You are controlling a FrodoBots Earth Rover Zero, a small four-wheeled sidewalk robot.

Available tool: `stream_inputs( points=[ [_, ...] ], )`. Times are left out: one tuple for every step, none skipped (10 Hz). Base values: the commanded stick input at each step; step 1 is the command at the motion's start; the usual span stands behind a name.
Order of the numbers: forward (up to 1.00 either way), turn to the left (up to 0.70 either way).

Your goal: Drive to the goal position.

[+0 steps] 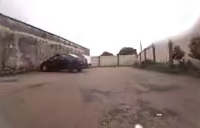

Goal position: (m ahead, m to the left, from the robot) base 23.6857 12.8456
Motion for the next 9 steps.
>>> stream_inputs(
  points=[
    [0.7, 0.03],
    [0.7, 0.03],
    [0.7, 0.03],
    [0.7, 0.03],
    [0.7, 0.03],
    [0.7, 0.03],
    [0.7, 0.03],
    [0.7, 0.03],
    [0.7, 0.03]
  ],
)
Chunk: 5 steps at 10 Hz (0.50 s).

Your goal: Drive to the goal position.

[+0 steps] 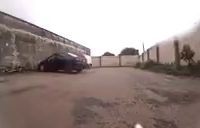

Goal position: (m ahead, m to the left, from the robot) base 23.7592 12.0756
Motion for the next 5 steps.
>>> stream_inputs(
  points=[
    [0.7, 0.03],
    [0.7, 0.03],
    [0.7, 0.03],
    [0.7, 0.03],
    [0.7, 0.03]
  ],
)
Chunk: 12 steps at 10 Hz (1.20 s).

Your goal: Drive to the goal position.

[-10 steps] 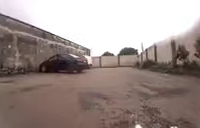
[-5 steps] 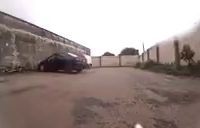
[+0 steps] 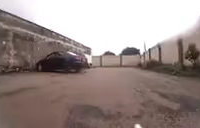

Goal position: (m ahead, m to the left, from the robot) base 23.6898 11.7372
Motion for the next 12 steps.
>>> stream_inputs(
  points=[
    [0.7, 0.03],
    [0.7, 0.03],
    [0.7, 0.03],
    [0.7, 0.03],
    [0.7, 0.03],
    [0.7, 0.03],
    [0.7, -0.09],
    [0.7, -0.22],
    [0.7, -0.32],
    [0.7, -0.32],
    [0.7, -0.32],
    [0.7, -0.32]
  ],
)
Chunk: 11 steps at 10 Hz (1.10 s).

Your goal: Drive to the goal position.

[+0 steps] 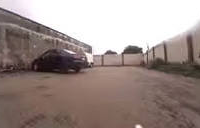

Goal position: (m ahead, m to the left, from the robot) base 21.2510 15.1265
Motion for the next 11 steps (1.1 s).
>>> stream_inputs(
  points=[
    [0.7, -0.32],
    [0.7, -0.32],
    [0.7, -0.32],
    [0.7, -0.32],
    [0.7, -0.32],
    [0.7, -0.08],
    [0.7, 0.03],
    [0.7, 0.03],
    [0.7, 0.03],
    [0.7, 0.03],
    [0.7, 0.03]
  ],
)
